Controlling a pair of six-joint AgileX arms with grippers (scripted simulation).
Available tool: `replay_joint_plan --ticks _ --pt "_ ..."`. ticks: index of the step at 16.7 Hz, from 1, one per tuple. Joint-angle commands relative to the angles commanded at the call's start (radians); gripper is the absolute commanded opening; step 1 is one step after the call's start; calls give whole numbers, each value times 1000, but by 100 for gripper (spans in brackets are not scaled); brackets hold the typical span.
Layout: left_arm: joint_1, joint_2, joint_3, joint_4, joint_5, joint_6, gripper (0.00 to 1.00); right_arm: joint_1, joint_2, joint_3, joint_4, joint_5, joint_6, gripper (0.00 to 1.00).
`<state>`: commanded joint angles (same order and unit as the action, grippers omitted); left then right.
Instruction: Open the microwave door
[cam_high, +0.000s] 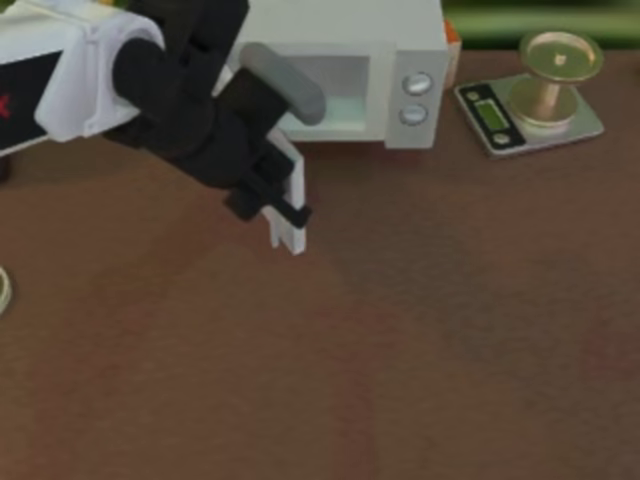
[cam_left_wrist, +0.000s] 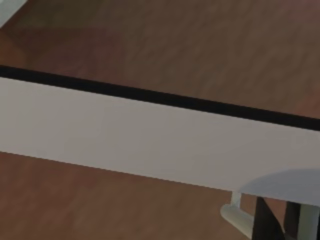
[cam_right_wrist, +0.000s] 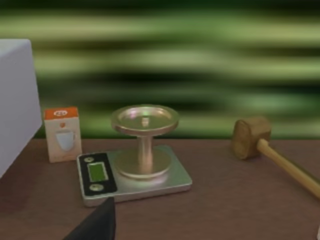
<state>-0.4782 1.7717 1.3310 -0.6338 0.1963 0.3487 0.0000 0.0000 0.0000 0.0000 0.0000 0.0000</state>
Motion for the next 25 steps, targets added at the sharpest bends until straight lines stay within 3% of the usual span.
replay_joint_plan --ticks 14,22,25 --pt "-2 3 -4 -1 6 1 0 0 0 0 0 0 0 100" --pt "73 -29 -28 -44 92 184 0 0 0 0 0 0 0 100" --pt "76 -30 -30 -47 96 192 0 0 0 0 0 0 0 100"
